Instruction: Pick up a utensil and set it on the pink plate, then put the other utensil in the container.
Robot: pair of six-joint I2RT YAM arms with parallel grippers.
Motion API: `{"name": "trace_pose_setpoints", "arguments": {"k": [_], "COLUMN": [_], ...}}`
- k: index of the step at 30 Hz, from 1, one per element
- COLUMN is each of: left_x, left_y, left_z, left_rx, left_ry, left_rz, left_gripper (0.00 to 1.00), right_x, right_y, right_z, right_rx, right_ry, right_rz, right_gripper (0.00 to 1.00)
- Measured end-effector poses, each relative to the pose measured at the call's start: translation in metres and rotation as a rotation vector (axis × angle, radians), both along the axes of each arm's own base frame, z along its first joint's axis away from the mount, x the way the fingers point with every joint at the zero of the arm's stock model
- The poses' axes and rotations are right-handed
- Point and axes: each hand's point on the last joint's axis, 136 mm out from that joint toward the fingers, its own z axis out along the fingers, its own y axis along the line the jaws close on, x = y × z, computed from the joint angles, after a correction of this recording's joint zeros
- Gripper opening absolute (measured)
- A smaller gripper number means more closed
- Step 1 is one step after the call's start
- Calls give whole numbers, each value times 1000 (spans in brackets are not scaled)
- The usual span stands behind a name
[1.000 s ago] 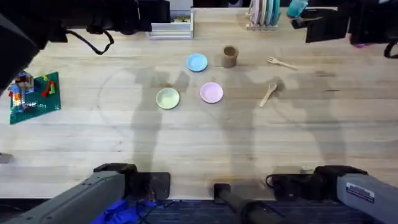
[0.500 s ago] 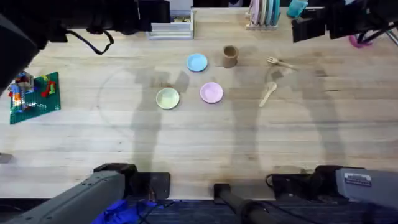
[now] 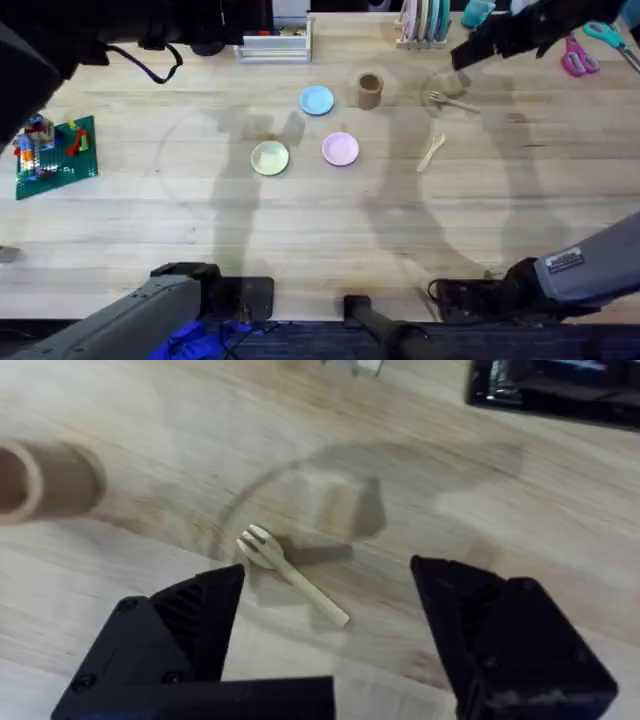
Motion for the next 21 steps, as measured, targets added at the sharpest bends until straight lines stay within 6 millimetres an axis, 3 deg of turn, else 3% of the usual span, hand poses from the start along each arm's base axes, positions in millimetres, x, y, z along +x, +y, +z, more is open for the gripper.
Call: {"name": "trace_pose_setpoints", "arguments": {"k": [11,21], "left_x": [1,1], "left_y": [0,0], "left_z": [2,2], "left_rx": [0,0], "left_ry": [-9,-10], "left_rz": [0,0], "left_gripper": [992,992], "right_x": [3,3], "right_y": [0,6], "right_z": [-68,-72], "right_rx": [-20,-15], "right_ry": [122,119], "right_rz": [94,172], "right_gripper": [996,996]}}
